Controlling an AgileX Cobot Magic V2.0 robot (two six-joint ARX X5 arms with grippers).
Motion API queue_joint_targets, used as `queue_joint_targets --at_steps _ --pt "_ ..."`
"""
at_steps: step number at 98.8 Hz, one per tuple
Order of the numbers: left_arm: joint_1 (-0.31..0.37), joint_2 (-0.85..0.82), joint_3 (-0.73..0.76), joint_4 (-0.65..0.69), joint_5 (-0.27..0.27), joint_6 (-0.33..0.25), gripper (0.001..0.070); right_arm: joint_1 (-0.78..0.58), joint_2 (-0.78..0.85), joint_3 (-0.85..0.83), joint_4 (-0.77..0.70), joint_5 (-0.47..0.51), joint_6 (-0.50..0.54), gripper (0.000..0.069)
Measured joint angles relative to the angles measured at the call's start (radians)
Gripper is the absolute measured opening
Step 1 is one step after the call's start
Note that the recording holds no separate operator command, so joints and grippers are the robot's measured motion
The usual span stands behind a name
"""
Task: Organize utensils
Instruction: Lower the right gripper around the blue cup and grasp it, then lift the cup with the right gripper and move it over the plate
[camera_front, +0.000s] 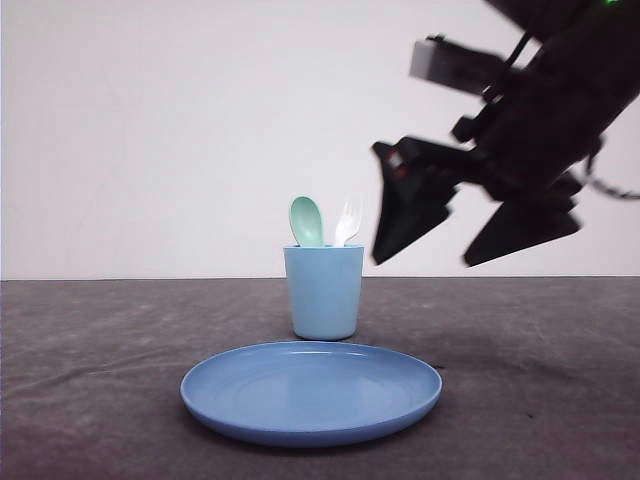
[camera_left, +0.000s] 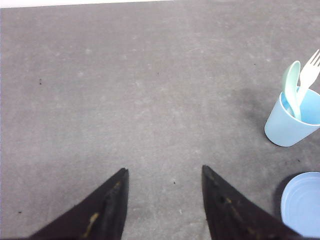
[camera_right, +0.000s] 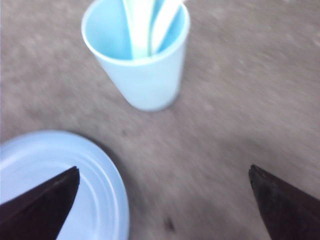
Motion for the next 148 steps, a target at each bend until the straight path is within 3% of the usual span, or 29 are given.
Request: queue_joint_targets --at_steps 30,73,108,128,148 --pt "0.0 0.0 0.0 0.0 0.0 0.0 0.0274 0.0 0.233 0.087 0.192 -0.094 0.005 0.0682" --pt "0.0 0.0 0.0 -0.001 0.0 0.0 0.0274 0.0 0.467 0.328 0.197 -0.122 -0.029 0.0682" --pt "0.0 0.0 0.0 -0.002 0.0 0.0 0.0274 0.0 0.495 0.37 0.193 -0.122 -0.047 0.0679" --pt "0.0 0.0 0.0 -0.002 0.0 0.0 0.0274 -0.006 0.495 0.37 0.19 -0.119 -0.052 0.054" --pt "0.0 0.0 0.0 -0.002 0.0 0.005 0.0274 -0.007 0.488 0.37 0.16 -0.119 -0.054 0.0516"
